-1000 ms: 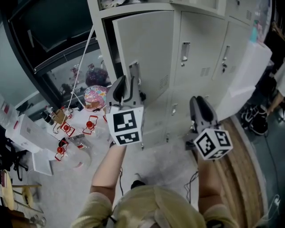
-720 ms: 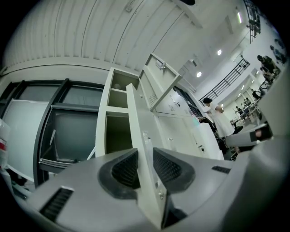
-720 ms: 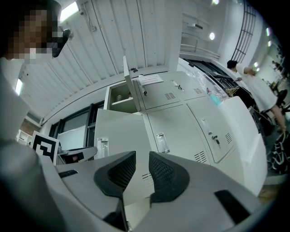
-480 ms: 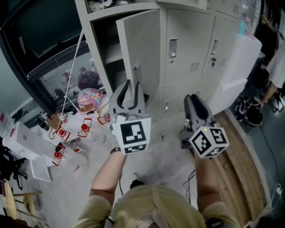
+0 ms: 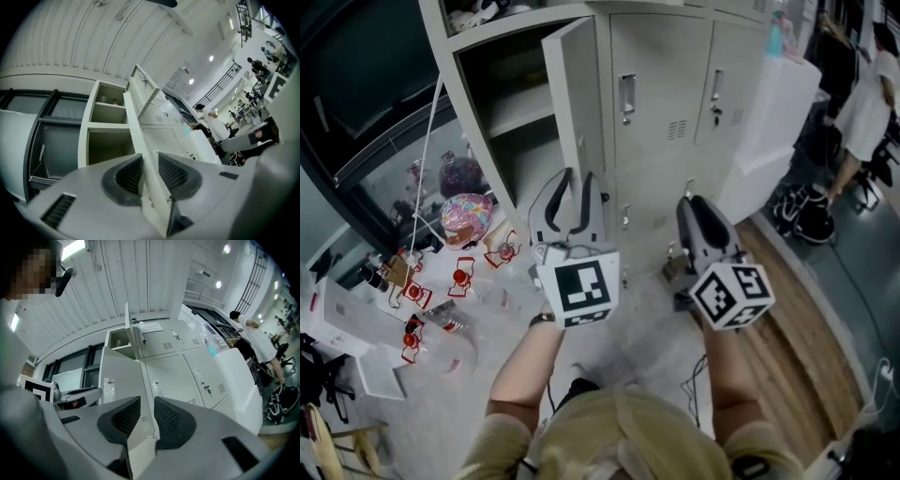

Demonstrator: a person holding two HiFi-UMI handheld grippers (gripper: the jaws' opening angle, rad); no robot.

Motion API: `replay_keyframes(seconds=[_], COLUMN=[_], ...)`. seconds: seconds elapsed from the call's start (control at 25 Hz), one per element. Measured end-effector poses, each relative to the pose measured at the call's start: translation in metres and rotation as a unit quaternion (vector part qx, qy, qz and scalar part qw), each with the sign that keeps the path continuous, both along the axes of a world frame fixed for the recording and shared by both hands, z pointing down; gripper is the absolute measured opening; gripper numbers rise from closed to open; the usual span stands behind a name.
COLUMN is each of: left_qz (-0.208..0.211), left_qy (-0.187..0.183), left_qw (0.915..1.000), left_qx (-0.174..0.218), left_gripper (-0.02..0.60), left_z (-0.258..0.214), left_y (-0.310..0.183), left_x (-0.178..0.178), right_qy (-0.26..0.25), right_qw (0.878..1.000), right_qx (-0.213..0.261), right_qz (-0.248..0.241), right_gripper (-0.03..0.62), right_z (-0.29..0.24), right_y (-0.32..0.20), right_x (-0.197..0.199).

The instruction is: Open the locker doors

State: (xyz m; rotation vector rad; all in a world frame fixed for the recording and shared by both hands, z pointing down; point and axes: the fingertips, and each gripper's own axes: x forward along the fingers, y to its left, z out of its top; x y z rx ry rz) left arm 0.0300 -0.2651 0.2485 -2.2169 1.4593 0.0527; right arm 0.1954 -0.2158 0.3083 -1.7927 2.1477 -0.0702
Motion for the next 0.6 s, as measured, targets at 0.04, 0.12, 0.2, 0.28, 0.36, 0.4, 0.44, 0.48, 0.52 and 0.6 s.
replay_keyframes(seconds=[0.04,0.12,0.2,0.28,0.36,0.4,0.44,0.48,0.52,0.6], left_qz=[0.007,0.021,0.031,0.042,0.056,0.063,0.070,0.077,0.084,0.096], left_qy=[0.000,0.004,0.003,0.003,0.002,0.004,0.005,0.004,0.003,-0.001], left_qw=[1.0000,0.9998,0.9995,0.9991,0.9984,0.9980,0.9975,0.9970,0.9965,0.9954], left_qx=[0.001,0.001,0.003,0.004,0.005,0.005,0.006,0.006,0.006,0.005], left_gripper=[0.094,0.094,0.094,0.094,0.094,0.094,0.094,0.094,0.094,0.095], left_z=[0.000,0.001,0.002,0.003,0.003,0.002,0.002,0.002,0.003,0.003], left_y=[0.002,0.006,0.009,0.011,0.013,0.014,0.016,0.017,0.019,0.021], left_x=[0.005,0.015,0.022,0.030,0.039,0.044,0.049,0.054,0.060,0.070], right_qy=[0.001,0.001,0.000,-0.001,-0.003,-0.005,-0.005,-0.005,-0.005,-0.008], right_qw=[1.000,1.000,1.000,1.000,0.999,0.999,0.999,0.999,0.999,0.998], right_qx=[-0.001,-0.004,-0.007,-0.007,-0.006,-0.005,-0.005,-0.006,-0.007,-0.009], right_qz=[0.004,0.011,0.018,0.028,0.038,0.042,0.045,0.049,0.054,0.063], right_gripper=[0.087,0.087,0.087,0.087,0.087,0.087,0.087,0.087,0.087,0.087], right_z=[0.001,0.004,0.007,0.008,0.007,0.007,0.008,0.009,0.010,0.012], right_y=[0.002,0.006,0.010,0.015,0.019,0.021,0.023,0.026,0.028,0.032], right_x=[0.002,0.006,0.010,0.016,0.023,0.026,0.028,0.030,0.033,0.040])
